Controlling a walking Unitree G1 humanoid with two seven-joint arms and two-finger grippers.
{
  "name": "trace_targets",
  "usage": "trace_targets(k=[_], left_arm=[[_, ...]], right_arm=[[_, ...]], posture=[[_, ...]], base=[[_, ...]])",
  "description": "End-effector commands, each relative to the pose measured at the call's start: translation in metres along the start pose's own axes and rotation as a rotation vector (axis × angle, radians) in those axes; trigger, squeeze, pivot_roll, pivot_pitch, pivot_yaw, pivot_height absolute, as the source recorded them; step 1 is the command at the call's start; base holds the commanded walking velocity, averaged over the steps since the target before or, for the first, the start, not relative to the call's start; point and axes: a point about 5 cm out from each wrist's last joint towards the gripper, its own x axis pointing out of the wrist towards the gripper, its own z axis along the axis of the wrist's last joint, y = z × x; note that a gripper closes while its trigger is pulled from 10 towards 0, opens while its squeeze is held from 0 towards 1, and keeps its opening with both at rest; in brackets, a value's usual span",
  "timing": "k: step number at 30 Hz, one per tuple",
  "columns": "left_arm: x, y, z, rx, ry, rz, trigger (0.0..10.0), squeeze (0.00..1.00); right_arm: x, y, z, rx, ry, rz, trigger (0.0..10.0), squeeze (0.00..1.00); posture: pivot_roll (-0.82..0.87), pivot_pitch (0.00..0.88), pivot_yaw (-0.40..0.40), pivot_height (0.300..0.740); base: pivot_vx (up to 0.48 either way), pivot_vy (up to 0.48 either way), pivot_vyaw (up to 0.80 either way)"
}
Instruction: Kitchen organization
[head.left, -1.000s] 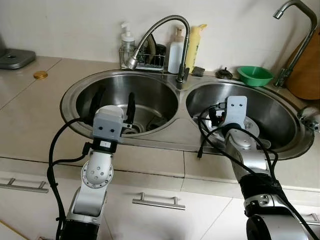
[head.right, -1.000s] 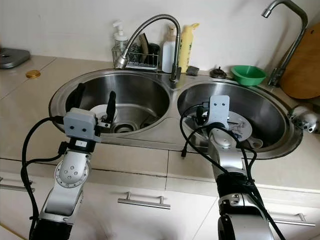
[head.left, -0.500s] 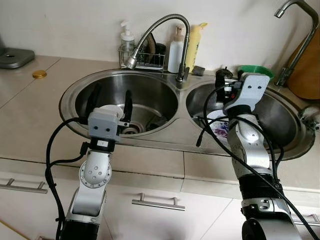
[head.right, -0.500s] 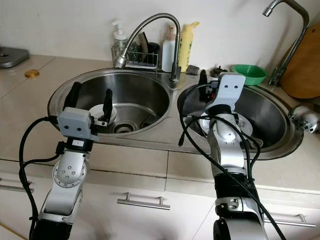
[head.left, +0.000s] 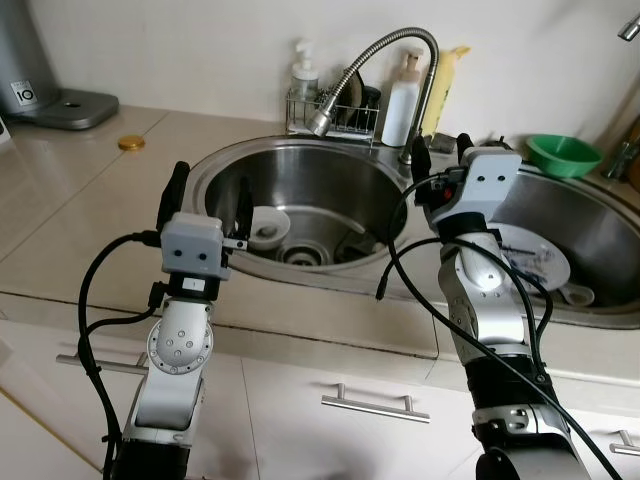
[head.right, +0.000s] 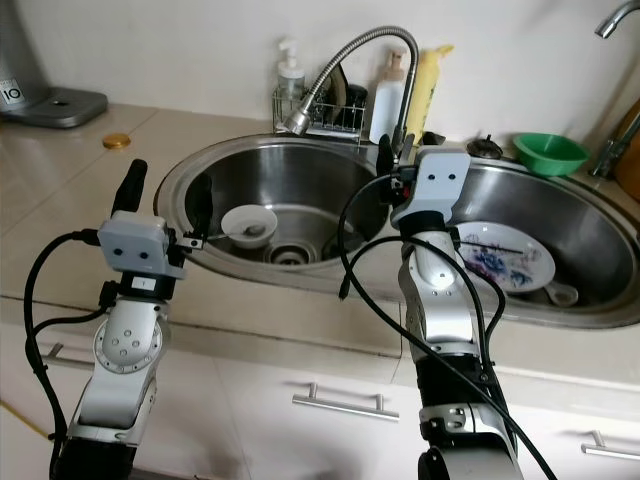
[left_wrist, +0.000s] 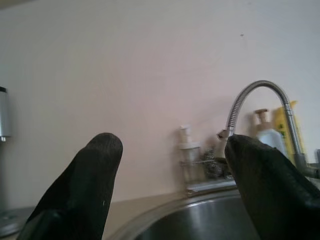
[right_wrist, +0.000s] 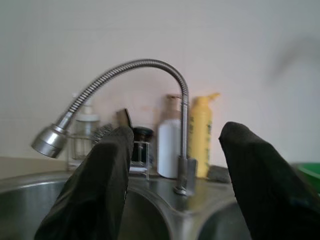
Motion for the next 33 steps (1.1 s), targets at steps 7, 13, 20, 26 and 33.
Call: trace_targets(k=[7, 13, 20, 26, 33], left_arm=[[0.002, 0.003, 0.002, 0.012, -0.001, -0.014, 10.0, 0.0], [-0.001, 0.002, 0.001, 0.014, 0.004, -0.022, 10.0, 0.0], [-0.002, -0.001, 0.003, 0.029, -0.016, -0.043, 10.0, 0.0], [-0.004, -0.007, 0.001, 0.037, -0.003, -0.078, 10.0, 0.0], [-0.006, -0.008, 0.002, 0.028, -0.01, -0.092, 10.0, 0.0]], right_arm=[[-0.003, 0.004, 0.01, -0.04, -0.051, 0.009, 10.0, 0.0], [-0.012, 0.002, 0.012, -0.11, -0.072, 0.023, 10.0, 0.0], [-0.025, 0.002, 0.009, -0.154, -0.071, 0.039, 10.0, 0.0], [-0.036, 0.002, 0.007, -0.151, -0.048, 0.032, 10.0, 0.0], [-0.051, 0.0, 0.008, -0.161, -0.055, 0.032, 10.0, 0.0]], posture=[[0.05, 0.0, -0.052, 0.74], [0.04, 0.0, -0.057, 0.74], [0.04, 0.0, -0.059, 0.74], [0.03, 0.0, -0.058, 0.74], [0.03, 0.0, -0.06, 0.74]], base=[[0.0, 0.472, 0.0], [0.0, 0.465, 0.0], [0.0, 0.059, 0.0], [0.0, -0.136, -0.46], [0.0, -0.48, -0.23]])
